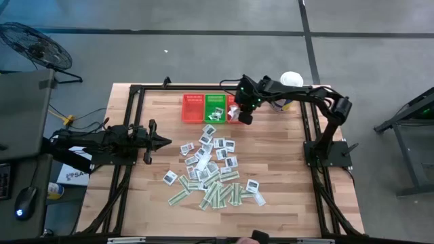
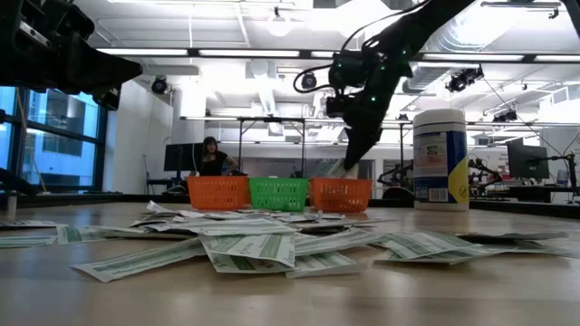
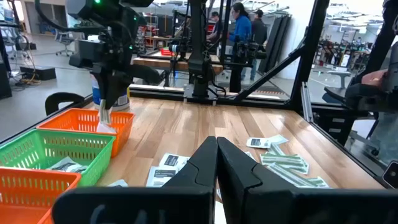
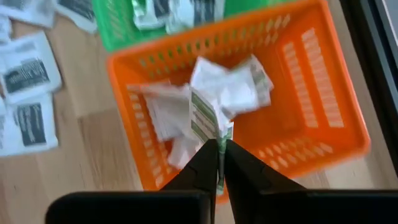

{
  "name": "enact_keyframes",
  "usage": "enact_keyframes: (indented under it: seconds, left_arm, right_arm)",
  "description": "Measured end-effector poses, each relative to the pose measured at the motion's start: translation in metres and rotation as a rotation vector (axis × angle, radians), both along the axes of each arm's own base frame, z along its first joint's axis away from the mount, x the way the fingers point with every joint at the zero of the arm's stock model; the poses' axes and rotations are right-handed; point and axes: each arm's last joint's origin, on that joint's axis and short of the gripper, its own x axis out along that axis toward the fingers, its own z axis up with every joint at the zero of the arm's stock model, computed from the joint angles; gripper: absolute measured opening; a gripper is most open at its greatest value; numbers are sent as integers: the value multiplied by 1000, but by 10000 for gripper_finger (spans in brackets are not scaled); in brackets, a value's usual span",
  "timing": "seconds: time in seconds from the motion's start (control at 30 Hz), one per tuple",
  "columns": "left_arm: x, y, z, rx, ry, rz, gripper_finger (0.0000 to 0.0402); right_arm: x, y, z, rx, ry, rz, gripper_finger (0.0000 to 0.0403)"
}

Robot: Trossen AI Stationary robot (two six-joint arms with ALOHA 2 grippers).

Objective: Pick & Place First Aid Supplies
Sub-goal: Put the bandage pack into the right orange bin

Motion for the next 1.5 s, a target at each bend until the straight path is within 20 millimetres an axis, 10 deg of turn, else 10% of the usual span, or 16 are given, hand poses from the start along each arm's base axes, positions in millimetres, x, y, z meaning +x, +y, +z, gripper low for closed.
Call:
enact_keyframes:
  seconds: [1.0,1.5]
  left_arm:
    - [0,0,0,0,0,0,1]
    - [0,0,0,0,0,0,1]
  right_arm:
    - [5,-1,1,12,-47,-193,221]
    - [-6,53,44,32,-38,-105,220]
